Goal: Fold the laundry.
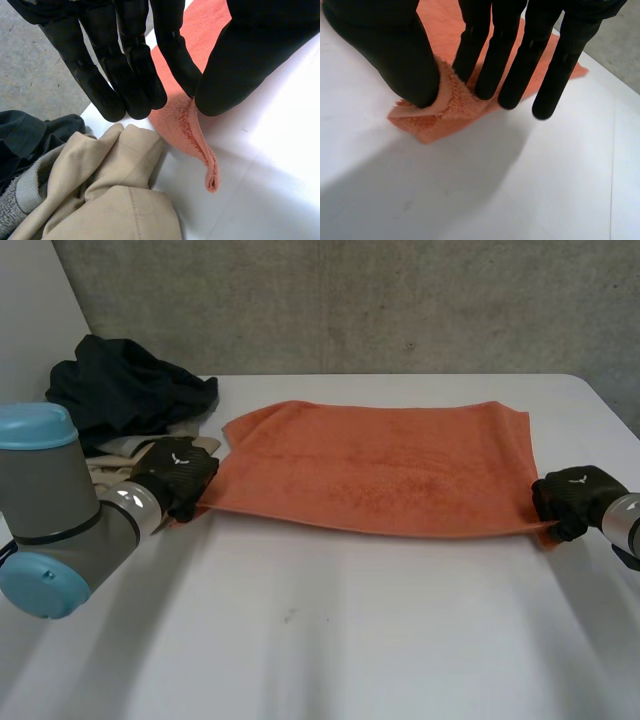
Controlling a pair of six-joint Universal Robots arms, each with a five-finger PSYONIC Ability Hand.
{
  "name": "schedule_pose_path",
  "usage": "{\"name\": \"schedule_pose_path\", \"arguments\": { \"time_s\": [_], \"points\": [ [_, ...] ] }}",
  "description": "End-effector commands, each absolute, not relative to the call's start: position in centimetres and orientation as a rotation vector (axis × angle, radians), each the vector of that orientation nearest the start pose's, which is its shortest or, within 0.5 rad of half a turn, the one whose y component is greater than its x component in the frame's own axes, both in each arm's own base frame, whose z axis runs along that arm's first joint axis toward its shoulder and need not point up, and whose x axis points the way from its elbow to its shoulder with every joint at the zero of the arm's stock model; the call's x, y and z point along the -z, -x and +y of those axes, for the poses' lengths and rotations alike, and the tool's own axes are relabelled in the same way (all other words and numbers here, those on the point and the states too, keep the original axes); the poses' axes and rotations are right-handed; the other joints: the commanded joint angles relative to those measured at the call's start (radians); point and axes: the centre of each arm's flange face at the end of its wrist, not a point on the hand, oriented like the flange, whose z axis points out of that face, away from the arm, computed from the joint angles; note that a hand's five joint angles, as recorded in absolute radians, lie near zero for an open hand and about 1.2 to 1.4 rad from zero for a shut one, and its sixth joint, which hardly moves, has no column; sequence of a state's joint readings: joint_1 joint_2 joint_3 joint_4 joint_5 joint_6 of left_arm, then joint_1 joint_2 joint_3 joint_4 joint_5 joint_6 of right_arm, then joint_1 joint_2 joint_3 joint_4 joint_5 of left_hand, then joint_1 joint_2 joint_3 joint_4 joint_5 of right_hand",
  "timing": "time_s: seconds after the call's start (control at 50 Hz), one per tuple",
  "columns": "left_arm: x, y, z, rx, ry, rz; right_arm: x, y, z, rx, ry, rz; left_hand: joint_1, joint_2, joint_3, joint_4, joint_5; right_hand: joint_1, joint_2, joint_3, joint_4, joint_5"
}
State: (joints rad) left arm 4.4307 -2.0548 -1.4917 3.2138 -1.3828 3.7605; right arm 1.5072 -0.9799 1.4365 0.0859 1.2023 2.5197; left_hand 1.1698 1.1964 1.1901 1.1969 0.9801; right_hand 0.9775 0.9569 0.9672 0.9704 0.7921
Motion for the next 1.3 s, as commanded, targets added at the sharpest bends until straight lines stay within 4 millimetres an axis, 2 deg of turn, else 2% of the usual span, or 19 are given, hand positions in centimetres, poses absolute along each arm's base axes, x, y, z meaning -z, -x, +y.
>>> {"name": "schedule_pose_path", "arguments": {
  "time_s": [0.02,0.1,0.18,0.22,0.28,0.36,0.38,0.44,0.52,0.6,0.66,0.72,0.8,0.82,0.94,1.04,1.12,1.18,1.3],
  "points": [
    [-17.6,25.1,-31.7,1.833,-1.212,2.184,-14.2,-12.4,-38.4,1.658,0.714,2.588,0.226,0.200,0.206,0.199,0.242,-0.131,-0.110,-0.120,-0.124,-0.120],
    [-17.6,25.3,-32.0,1.831,-1.181,2.189,-13.9,-11.6,-39.1,1.664,0.578,2.639,0.226,0.200,0.206,0.199,0.242,-0.104,-0.084,-0.094,-0.097,-0.094],
    [-17.7,25.5,-31.7,1.830,-1.180,2.202,-14.0,-11.0,-39.0,1.658,0.561,2.675,0.226,0.200,0.206,0.199,0.242,0.417,0.438,0.428,0.425,0.428],
    [-17.7,25.6,-31.5,1.820,-1.190,2.207,-14.2,-10.8,-38.9,1.661,0.590,2.677,0.226,0.200,0.206,0.199,0.242,0.419,0.439,0.429,0.426,0.430],
    [-17.6,25.5,-30.4,1.764,-1.216,2.248,-15.6,-10.6,-38.3,1.683,0.695,2.673,0.226,0.200,0.206,0.199,0.242,0.419,0.439,0.429,0.426,0.430],
    [-17.7,24.8,-28.5,1.647,-1.262,2.322,-17.6,-10.1,-37.1,1.674,0.946,2.680,0.226,0.200,0.206,0.199,0.242,0.419,0.439,0.429,0.426,0.430],
    [-17.7,24.4,-27.4,1.579,-1.294,2.351,-18.0,-9.9,-36.0,1.597,1.085,2.689,0.226,0.200,0.206,0.199,0.242,0.419,0.439,0.429,0.426,0.430],
    [-17.8,23.7,-25.5,1.448,-1.361,2.396,-18.5,-9.5,-34.6,1.471,1.277,2.704,0.226,0.200,0.206,0.199,0.242,0.419,0.439,0.429,0.426,0.430],
    [-17.7,22.3,-21.7,1.176,-1.513,2.461,-19.1,-7.9,-31.8,1.116,1.610,2.693,0.226,0.200,0.206,0.199,0.242,0.419,0.439,0.429,0.426,0.430],
    [-17.5,21.8,-19.7,1.024,-1.634,2.478,-19.6,-7.7,-30.2,0.900,1.751,2.613,0.226,0.200,0.206,0.199,0.242,0.419,0.439,0.429,0.426,0.430],
    [-17.4,21.9,-19.5,1.001,-1.668,2.463,-19.5,-7.8,-30.8,0.944,1.712,2.636,0.226,0.200,0.206,0.199,0.242,0.419,0.439,0.429,0.426,0.430],
    [-17.8,22.4,-20.9,1.062,-1.657,2.403,-19.3,-8.2,-31.5,0.996,1.700,2.640,0.226,0.200,0.206,0.199,0.242,0.419,0.439,0.429,0.426,0.430],
    [-18.2,23.9,-23.9,1.183,-1.600,2.311,-19.1,-9.2,-33.0,1.125,1.674,2.641,0.226,0.200,0.206,0.199,0.242,0.419,0.439,0.429,0.426,0.430],
    [-18.6,24.6,-25.2,1.244,-1.572,2.275,-19.1,-9.7,-33.9,1.203,1.667,2.635,0.226,0.200,0.206,0.199,0.242,0.419,0.439,0.429,0.426,0.430],
    [-19.9,27.7,-29.7,1.501,-1.486,2.158,-19.0,-10.9,-37.5,1.516,1.583,2.610,0.226,0.200,0.206,0.199,0.242,0.419,0.439,0.429,0.426,0.430],
    [-19.8,29.9,-35.0,1.719,-1.363,1.997,-18.6,-12.2,-40.9,1.798,1.472,2.531,0.226,0.200,0.206,0.199,0.242,0.419,0.439,0.429,0.426,0.430],
    [-19.4,31.2,-38.0,1.828,-1.286,1.891,-18.3,-13.3,-43.5,2.017,1.395,2.426,0.226,0.200,0.206,0.199,0.242,0.419,0.439,0.429,0.426,0.430],
    [-19.0,31.8,-39.4,1.874,-1.264,1.842,-17.9,-14.1,-44.9,2.129,1.351,2.357,0.226,0.200,0.206,0.199,0.242,0.419,0.439,0.429,0.426,0.430],
    [-17.6,33.1,-41.6,1.915,-1.231,1.754,-15.7,-16.1,-47.8,2.317,1.268,2.227,0.226,0.200,0.206,0.199,0.242,0.419,0.439,0.429,0.426,0.430]
  ]
}}
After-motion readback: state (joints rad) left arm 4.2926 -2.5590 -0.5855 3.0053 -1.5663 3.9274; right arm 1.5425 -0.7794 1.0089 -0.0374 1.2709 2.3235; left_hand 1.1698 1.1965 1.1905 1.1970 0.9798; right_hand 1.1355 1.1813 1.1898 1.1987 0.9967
